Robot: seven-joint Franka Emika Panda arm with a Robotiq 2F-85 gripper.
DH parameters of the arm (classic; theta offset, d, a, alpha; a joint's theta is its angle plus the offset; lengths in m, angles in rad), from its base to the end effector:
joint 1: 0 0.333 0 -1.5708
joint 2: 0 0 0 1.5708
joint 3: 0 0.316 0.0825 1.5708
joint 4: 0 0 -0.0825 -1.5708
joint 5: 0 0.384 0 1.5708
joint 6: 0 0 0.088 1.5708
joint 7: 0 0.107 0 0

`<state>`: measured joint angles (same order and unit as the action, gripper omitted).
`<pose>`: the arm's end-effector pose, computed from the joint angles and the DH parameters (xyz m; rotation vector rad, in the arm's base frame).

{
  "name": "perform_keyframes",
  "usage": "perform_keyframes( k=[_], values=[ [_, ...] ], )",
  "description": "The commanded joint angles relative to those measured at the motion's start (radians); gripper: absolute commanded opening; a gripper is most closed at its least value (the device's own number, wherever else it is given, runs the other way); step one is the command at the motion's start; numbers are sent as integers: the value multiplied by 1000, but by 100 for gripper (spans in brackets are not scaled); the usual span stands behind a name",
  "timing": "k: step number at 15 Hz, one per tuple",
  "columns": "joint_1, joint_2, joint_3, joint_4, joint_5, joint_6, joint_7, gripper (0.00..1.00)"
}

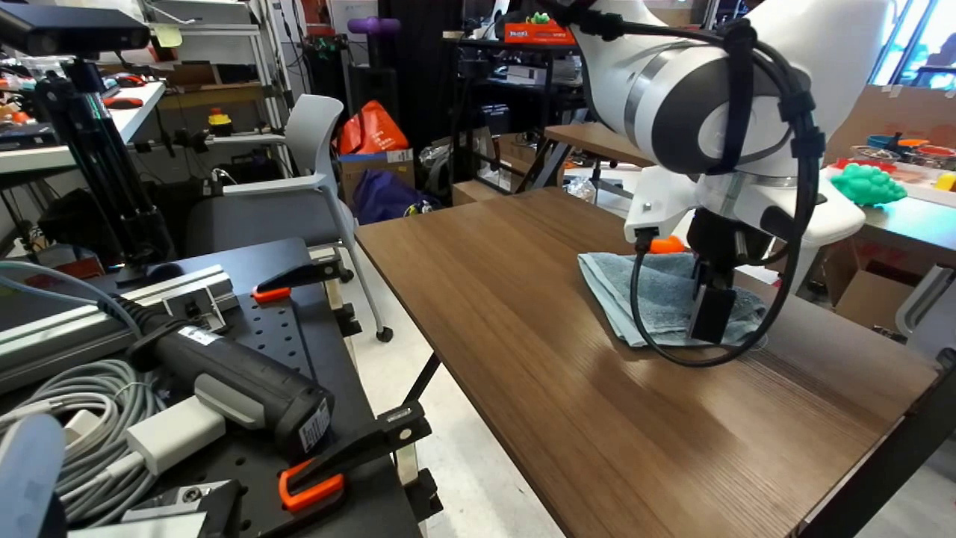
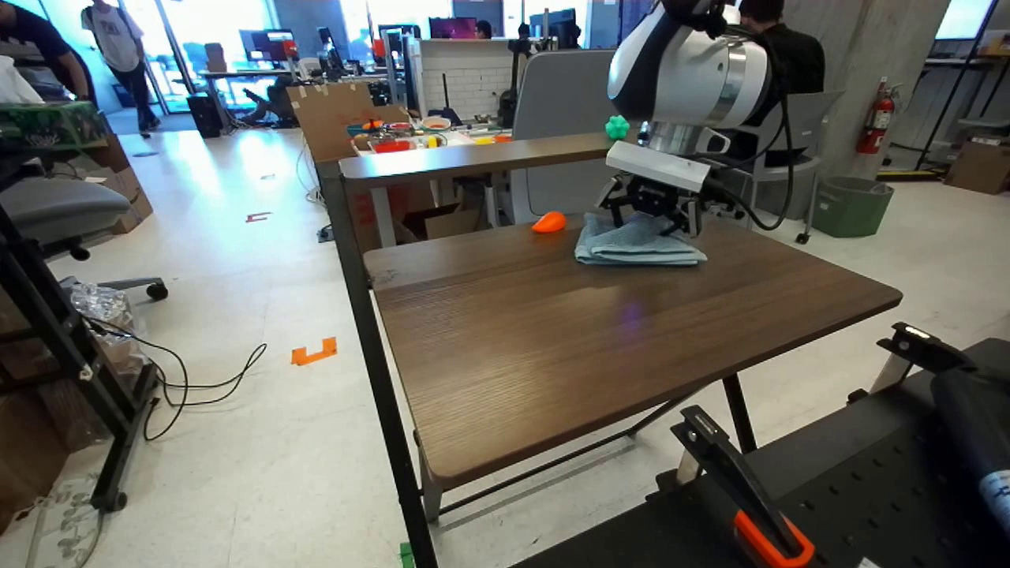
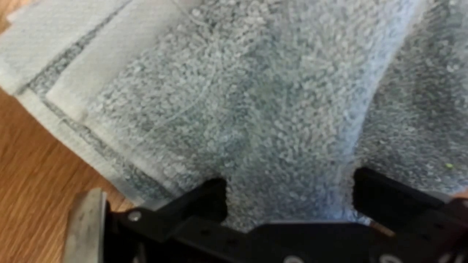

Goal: Use the towel to wipe the tabletop

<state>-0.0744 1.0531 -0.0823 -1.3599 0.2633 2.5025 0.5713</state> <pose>0.7230 -0.1030 0.0891 -2.7320 1.2984 -0.1112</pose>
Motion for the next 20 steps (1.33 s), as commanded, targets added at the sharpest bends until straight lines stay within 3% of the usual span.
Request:
perform_keyframes(
  k=[1,6,9,20],
  values=[
    [-8,-14,-16,-63,14,47,-22,100],
    [-72,17,-76,2,38,54,77,100],
    [-103,-21,-81,-42,21,-3,61,100],
    [13,-313,-159,-592,-217,147,-269,100]
  ],
)
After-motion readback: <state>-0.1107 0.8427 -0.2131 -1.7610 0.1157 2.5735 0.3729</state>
